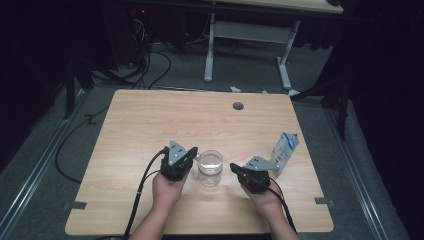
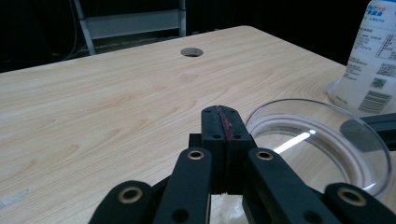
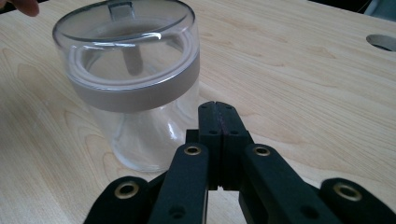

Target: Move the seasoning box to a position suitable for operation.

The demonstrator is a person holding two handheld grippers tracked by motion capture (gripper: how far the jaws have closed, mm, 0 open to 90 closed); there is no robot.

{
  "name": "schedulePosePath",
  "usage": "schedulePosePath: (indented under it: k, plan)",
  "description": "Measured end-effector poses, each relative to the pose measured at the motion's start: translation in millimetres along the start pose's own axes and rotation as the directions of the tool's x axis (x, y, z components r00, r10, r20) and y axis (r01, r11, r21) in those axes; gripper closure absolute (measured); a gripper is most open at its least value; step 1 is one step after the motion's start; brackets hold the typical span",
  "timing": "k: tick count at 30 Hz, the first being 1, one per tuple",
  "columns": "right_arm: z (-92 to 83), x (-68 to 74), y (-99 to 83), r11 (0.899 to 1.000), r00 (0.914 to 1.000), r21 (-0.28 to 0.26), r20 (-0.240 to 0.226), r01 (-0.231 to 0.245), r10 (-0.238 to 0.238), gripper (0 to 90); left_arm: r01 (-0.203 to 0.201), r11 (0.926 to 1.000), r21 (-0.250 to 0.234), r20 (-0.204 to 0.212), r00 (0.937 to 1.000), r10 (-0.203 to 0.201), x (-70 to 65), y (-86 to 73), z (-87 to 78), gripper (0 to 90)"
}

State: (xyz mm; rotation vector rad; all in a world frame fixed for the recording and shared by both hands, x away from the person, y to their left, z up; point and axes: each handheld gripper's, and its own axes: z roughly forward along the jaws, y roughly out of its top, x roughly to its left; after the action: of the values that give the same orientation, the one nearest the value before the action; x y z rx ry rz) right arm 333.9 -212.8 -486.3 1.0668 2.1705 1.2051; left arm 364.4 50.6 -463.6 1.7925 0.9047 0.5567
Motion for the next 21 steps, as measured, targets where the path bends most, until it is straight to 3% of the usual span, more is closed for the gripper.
schedulePosePath:
  k: [21]
  plan:
    - [-4.0,2.9,1.3,1.0,0.9994,-0.021,-0.026,0.022,-0.023,89.8,0.016,0.9998,-0.013,-0.001,0.9999,-0.016,1.0,-2.1,0.2,90.0]
